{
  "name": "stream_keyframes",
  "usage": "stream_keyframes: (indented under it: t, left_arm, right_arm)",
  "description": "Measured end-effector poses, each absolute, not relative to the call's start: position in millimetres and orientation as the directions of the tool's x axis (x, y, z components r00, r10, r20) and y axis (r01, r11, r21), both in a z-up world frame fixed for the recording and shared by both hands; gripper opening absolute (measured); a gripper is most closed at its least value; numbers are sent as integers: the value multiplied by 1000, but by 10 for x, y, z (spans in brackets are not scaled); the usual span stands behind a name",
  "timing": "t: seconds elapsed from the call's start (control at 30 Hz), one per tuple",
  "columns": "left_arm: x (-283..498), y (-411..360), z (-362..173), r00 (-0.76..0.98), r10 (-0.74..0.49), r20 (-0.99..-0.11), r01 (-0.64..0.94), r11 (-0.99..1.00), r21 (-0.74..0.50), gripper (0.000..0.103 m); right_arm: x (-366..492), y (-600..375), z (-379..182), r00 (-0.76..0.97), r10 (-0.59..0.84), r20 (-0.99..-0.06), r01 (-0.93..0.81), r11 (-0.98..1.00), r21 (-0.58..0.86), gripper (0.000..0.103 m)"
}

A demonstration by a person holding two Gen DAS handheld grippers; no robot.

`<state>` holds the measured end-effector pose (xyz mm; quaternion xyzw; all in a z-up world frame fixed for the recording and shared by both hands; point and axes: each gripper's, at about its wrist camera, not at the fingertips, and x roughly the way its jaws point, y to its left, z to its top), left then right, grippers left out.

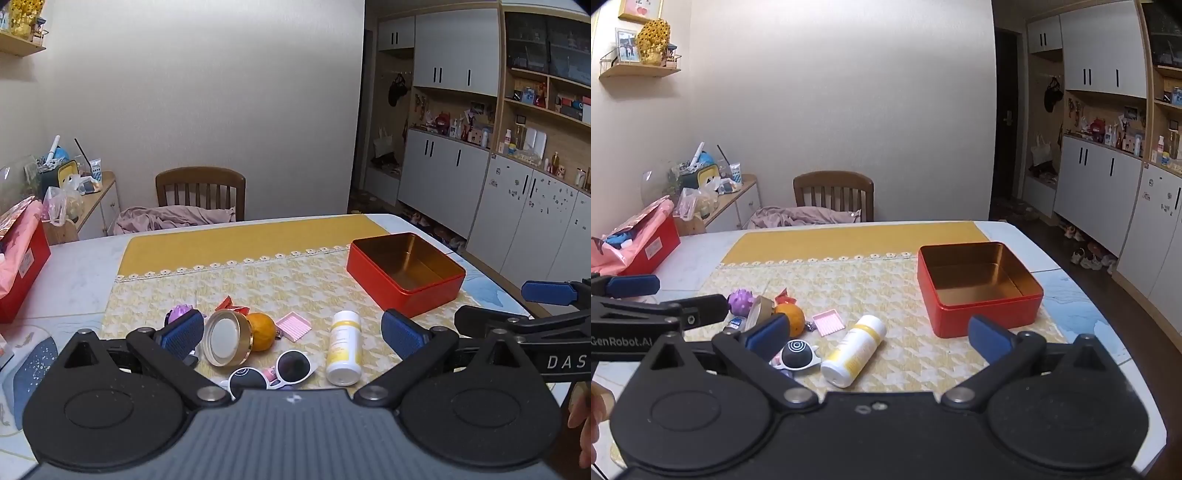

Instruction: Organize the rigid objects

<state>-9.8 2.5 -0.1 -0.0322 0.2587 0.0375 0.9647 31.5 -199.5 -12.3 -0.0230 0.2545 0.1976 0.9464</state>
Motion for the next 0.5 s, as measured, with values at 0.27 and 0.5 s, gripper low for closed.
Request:
stream_keyframes:
  t: [0.27,0.5]
  left_arm:
    - [-126,14,7,863,56,-503,-91,995,-46,103]
    - [-144,54,28,853,49,-519,-100,992,-71,103]
  right_arm:
    - [251,-2044,-121,820,370,-437,-364,926,101,103]
    - [243,-2049,-103,824,366,-433,-350,929,120,103]
